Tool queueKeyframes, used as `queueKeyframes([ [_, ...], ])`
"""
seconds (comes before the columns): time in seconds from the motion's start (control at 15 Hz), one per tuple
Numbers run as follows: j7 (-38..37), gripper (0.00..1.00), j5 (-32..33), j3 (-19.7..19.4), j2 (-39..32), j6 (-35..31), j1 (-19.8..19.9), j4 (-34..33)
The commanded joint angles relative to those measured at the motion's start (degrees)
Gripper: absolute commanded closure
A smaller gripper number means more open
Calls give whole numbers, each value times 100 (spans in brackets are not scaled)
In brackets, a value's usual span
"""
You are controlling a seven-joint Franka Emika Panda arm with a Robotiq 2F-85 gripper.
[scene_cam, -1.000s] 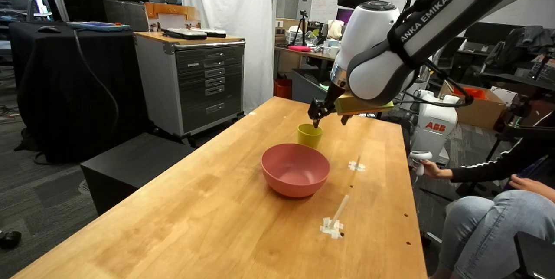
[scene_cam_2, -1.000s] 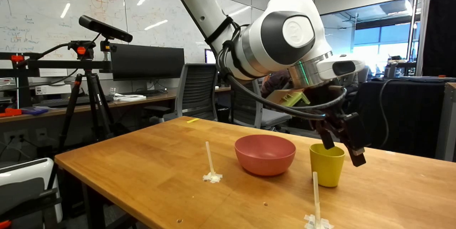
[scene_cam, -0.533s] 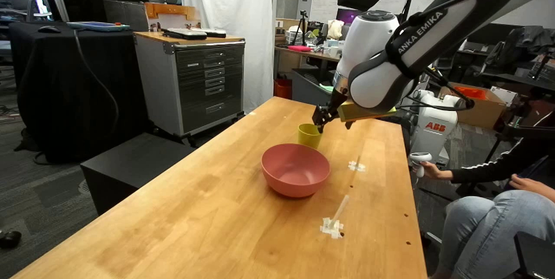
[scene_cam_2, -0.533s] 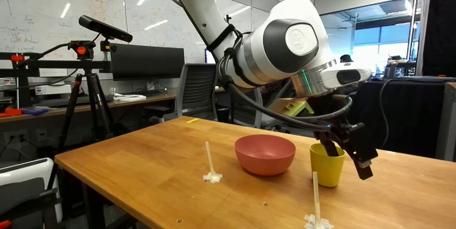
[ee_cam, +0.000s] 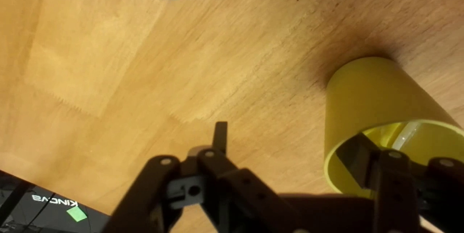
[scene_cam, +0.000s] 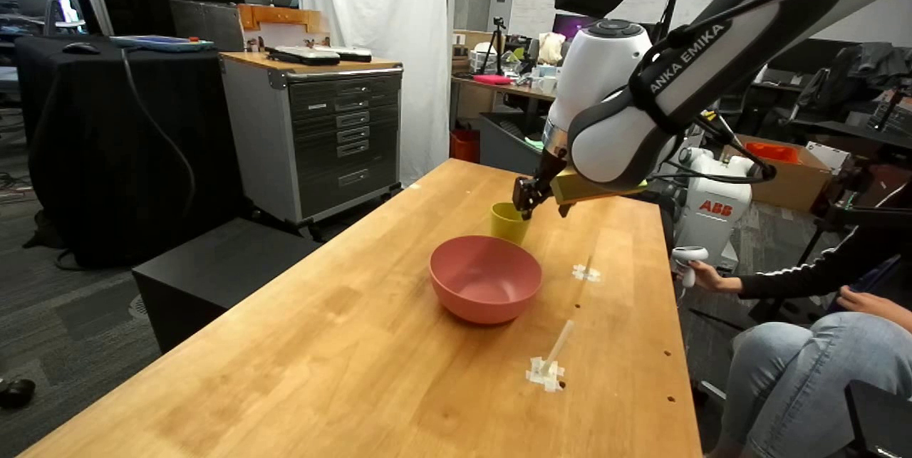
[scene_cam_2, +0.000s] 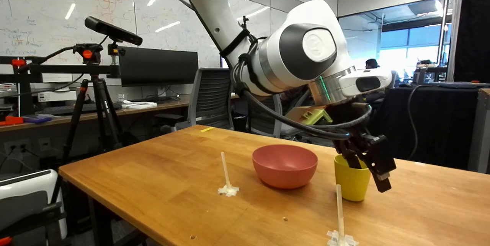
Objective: Pour the contents in the yellow cup into the pink bowl
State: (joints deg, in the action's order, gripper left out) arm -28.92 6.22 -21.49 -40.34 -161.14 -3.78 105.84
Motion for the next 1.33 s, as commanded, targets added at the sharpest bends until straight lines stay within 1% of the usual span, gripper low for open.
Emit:
queueKeyframes([
  [0.0, -70, 51, -62, -171, -56, 4, -161, -120],
  [0.07, -72, 60, -63, -174, -58, 9, -162, -123],
  [0.2, -71, 73, -64, -177, -62, 21, -158, -128],
  [0.27, -73, 82, -62, -182, -62, 29, -161, -127],
  [0.33, -76, 89, -63, -184, -61, 37, -162, -127],
  [0.4, -80, 95, -67, -184, -59, 46, -163, -127],
  [0.53, -93, 100, -59, -203, -63, 43, -175, -132],
  [0.6, -126, 98, -52, -230, -61, 39, -195, -146],
  [0.67, -134, 95, -55, -228, -63, 56, -196, -178],
  [1.0, -166, 96, -49, -254, -24, 141, -221, -227],
  [1.27, -189, 96, 3, -312, 17, 67, -303, -210],
])
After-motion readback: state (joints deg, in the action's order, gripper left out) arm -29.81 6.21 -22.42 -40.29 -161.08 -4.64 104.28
